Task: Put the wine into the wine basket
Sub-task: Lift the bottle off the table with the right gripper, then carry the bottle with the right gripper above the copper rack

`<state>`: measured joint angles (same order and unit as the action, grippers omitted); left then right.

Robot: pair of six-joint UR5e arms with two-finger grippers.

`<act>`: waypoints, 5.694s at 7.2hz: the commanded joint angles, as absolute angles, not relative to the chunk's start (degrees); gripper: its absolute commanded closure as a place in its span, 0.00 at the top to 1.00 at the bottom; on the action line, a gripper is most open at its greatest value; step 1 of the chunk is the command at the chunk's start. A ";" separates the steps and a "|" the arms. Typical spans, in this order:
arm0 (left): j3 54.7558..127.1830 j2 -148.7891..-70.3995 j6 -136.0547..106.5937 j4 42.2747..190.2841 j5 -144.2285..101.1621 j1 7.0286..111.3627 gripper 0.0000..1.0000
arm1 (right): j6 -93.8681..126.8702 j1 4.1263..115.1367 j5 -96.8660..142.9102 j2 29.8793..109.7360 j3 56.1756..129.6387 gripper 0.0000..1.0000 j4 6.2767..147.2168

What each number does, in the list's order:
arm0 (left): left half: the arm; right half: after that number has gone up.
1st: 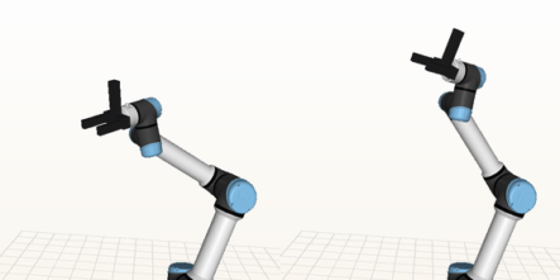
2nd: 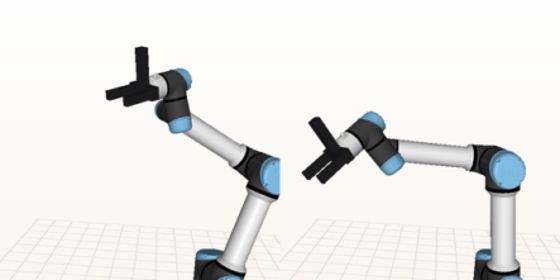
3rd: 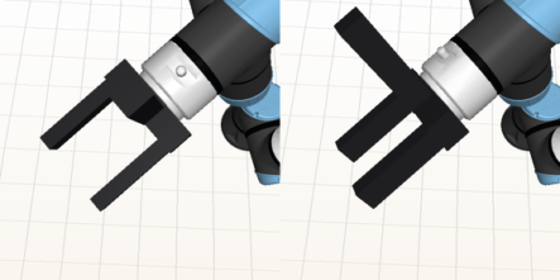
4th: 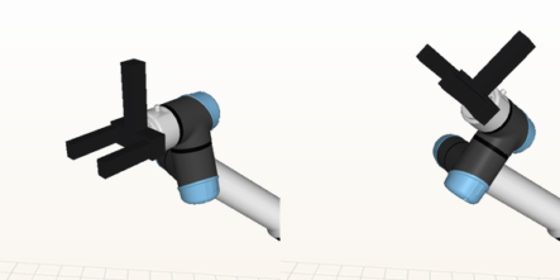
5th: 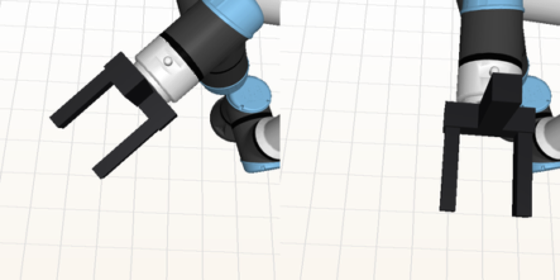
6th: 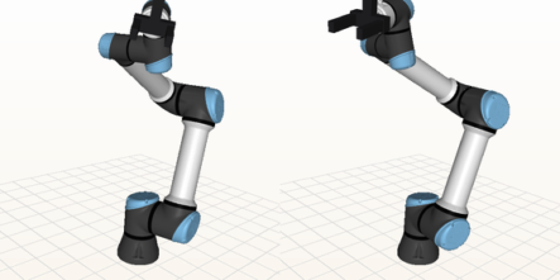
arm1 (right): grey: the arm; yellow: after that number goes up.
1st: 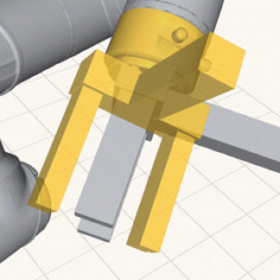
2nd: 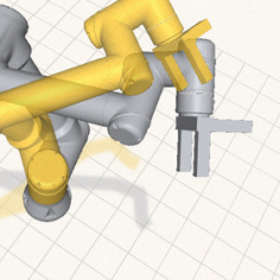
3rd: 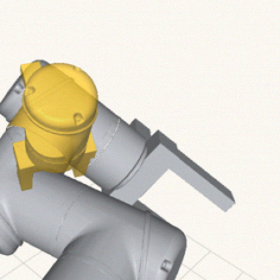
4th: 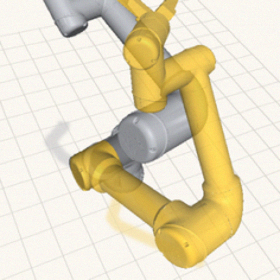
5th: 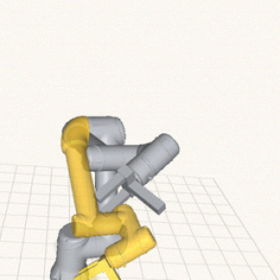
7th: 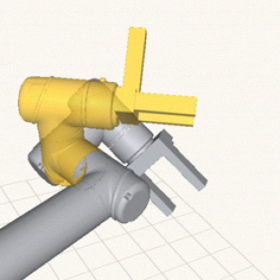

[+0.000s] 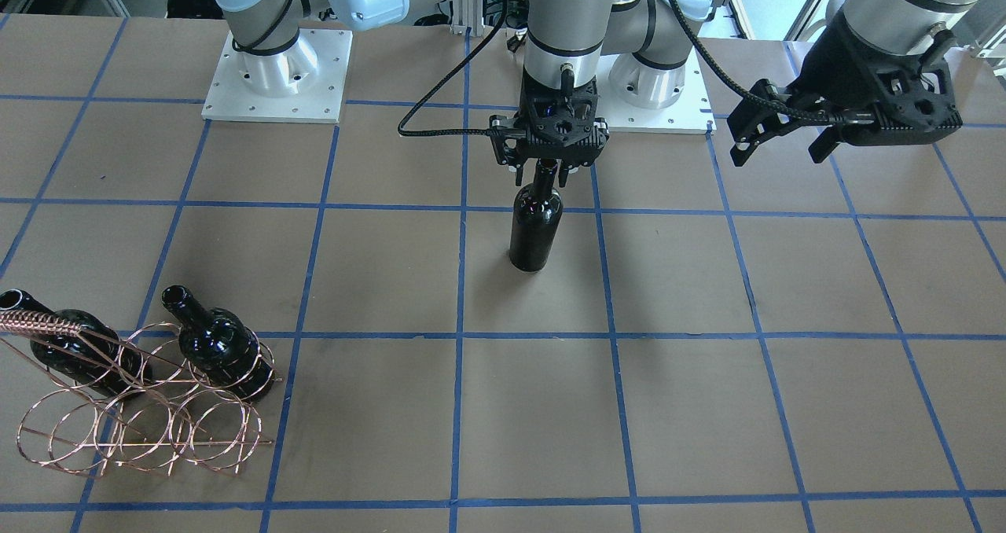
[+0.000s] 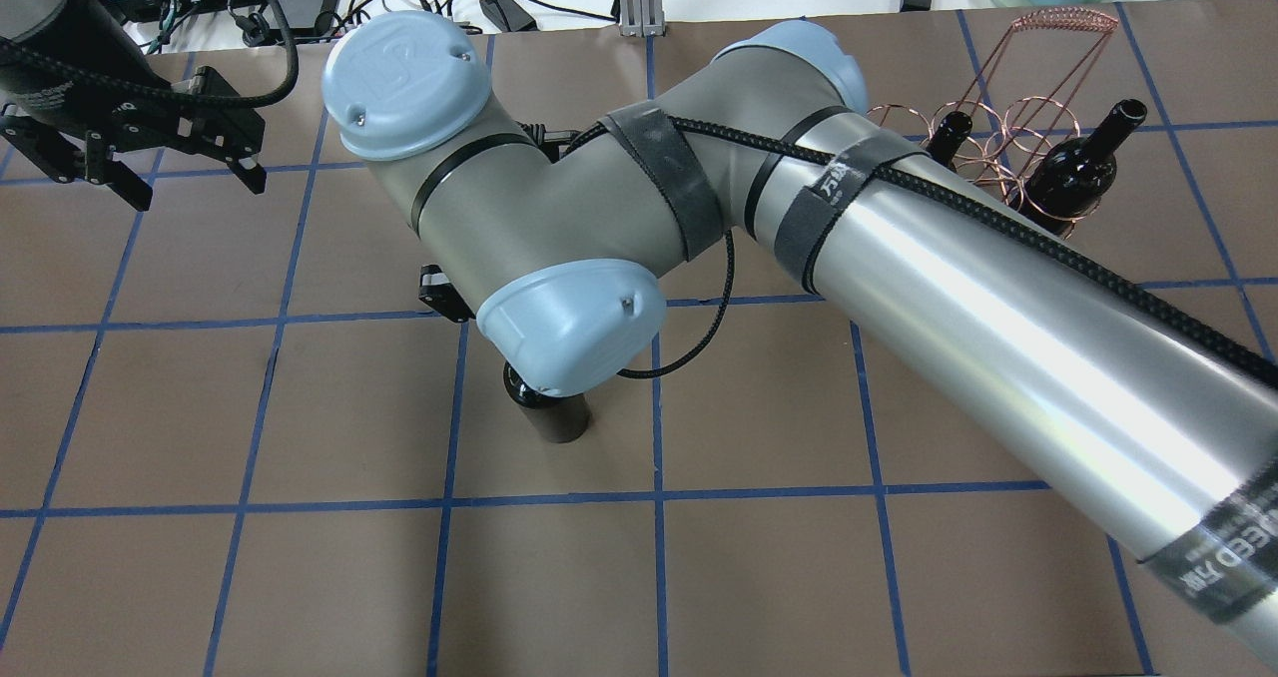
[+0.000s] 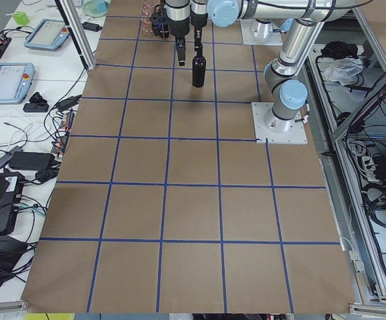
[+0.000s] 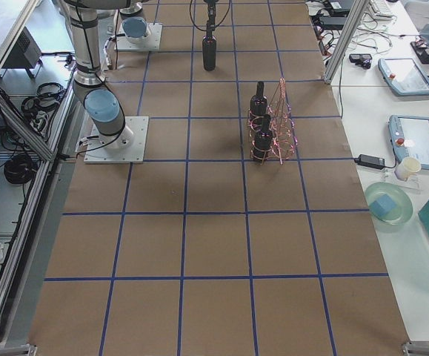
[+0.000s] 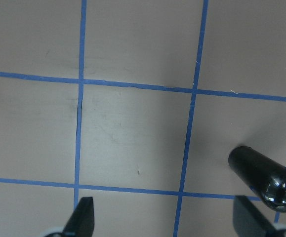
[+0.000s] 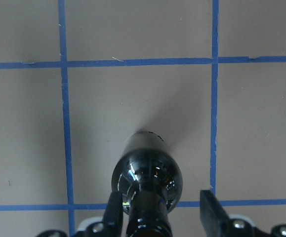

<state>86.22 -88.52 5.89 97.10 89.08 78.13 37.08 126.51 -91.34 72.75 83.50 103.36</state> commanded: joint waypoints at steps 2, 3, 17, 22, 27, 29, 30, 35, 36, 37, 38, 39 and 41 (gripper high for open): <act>86.22 -88.42 5.89 97.47 88.77 78.22 1.00 | 37.09 126.56 -91.23 72.69 83.50 0.59 103.45; 86.22 -88.24 5.89 98.69 89.03 78.22 1.00 | 37.09 126.56 -91.14 72.69 83.50 0.56 103.45; 86.22 -87.45 5.89 101.16 93.69 78.13 1.00 | 36.83 126.56 -90.26 73.56 86.92 0.73 105.02; 86.22 -87.36 5.89 101.51 96.42 78.22 1.00 | 36.91 126.56 -90.09 73.56 86.92 0.33 106.08; 86.40 -87.10 5.54 100.64 91.23 79.63 1.00 | 34.38 124.38 -90.35 77.40 86.57 0.25 103.73; 86.48 -87.01 5.19 99.68 91.32 82.69 1.00 | 18.91 114.58 -90.44 84.16 87.53 0.25 91.82; 86.48 -87.19 5.01 98.80 91.23 83.66 1.00 | 10.80 109.04 -91.14 87.68 89.28 0.22 88.54; 86.66 -86.05 5.53 97.21 91.23 88.42 1.00 | -32.73 76.85 -90.26 92.11 93.08 0.16 87.71; 87.01 -85.78 5.54 97.21 91.23 88.42 1.00 | -33.39 76.56 -90.79 92.11 92.73 0.16 90.59; 87.62 -85.69 5.19 97.12 91.32 88.42 1.00 | -33.14 76.38 -90.88 92.02 90.46 0.16 91.75; 87.89 -85.69 5.01 97.12 91.41 88.42 1.00 | -32.96 76.38 -90.97 89.50 87.22 0.16 91.58; 87.89 -85.69 5.44 97.03 91.41 88.42 1.00 | -33.05 76.29 -90.88 86.25 81.79 0.16 91.15; 87.98 -85.78 4.75 96.86 91.23 88.42 1.00 | -32.70 76.29 -90.00 82.28 77.35 0.16 91.49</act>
<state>87.89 -85.75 4.93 96.96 91.29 88.42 -32.91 76.33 -90.44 84.49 79.70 91.22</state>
